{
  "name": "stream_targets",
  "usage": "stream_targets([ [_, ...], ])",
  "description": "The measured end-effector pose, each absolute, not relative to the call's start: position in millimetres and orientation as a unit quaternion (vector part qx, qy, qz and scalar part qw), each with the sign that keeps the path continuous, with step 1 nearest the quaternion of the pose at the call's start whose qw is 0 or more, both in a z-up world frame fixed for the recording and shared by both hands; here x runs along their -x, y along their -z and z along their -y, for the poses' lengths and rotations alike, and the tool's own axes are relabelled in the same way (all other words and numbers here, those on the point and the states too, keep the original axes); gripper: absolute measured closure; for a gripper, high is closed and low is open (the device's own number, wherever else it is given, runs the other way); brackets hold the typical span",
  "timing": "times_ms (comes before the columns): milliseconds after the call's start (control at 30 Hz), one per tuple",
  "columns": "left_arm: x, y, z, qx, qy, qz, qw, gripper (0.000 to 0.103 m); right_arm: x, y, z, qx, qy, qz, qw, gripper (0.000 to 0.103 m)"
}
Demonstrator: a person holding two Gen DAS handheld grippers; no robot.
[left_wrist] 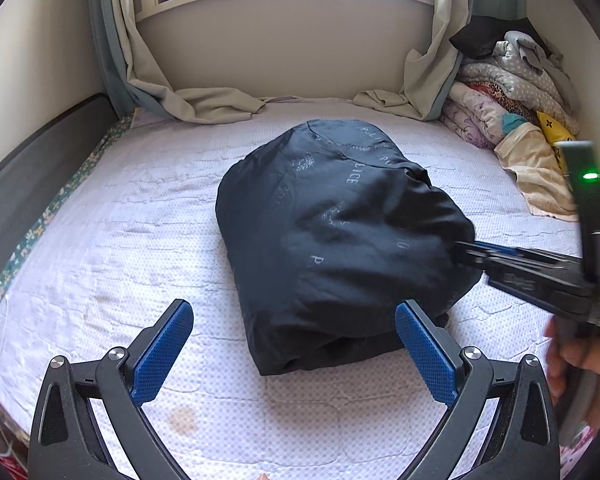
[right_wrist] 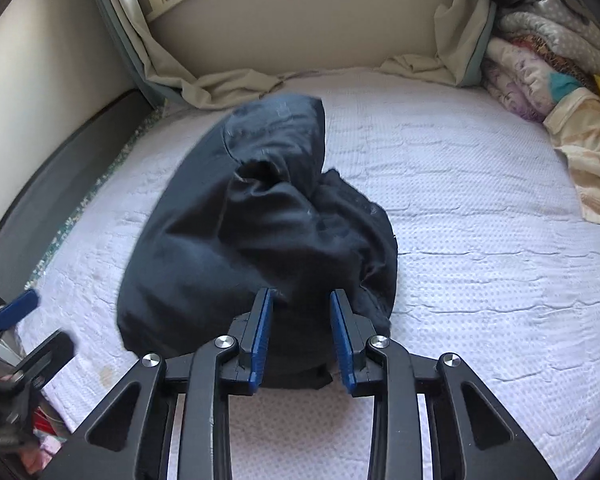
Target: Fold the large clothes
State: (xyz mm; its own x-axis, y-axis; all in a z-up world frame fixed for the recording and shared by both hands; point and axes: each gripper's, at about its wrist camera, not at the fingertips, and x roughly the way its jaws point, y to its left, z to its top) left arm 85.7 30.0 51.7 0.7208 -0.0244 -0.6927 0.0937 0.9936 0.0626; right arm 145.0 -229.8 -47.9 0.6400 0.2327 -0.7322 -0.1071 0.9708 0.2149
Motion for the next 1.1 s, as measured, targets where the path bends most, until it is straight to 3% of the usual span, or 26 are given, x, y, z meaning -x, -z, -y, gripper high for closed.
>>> stream_targets([
  [367, -107, -40, -52, -0.003, 0.027, -0.392, 0.92, 0.001, -180, 107, 229, -0.099, -0.085, -0.493, 0.86, 0.076],
  [633, -150, -2, -13, -0.014, 0.057, -0.425, 0.903, 0.001, -184, 127, 239, -0.136, -0.098, -0.523, 0.836, 0.077],
  [800, -169, 28, 4, -0.059, 0.032, -0.439, 0.896, 0.0, -175, 100, 249, -0.15, -0.084, -0.508, 0.844, 0.077],
  [1000, -172, 30, 9, -0.06, 0.03, -0.433, 0.899, 0.0, -179, 16, 245, -0.105, -0.081, -0.394, 0.909, 0.077],
  [1100, -171, 31, 12, -0.065, 0.028, -0.43, 0.9, 0.0, -209, 9, 236, -0.113, -0.126, -0.4, 0.901, 0.077],
])
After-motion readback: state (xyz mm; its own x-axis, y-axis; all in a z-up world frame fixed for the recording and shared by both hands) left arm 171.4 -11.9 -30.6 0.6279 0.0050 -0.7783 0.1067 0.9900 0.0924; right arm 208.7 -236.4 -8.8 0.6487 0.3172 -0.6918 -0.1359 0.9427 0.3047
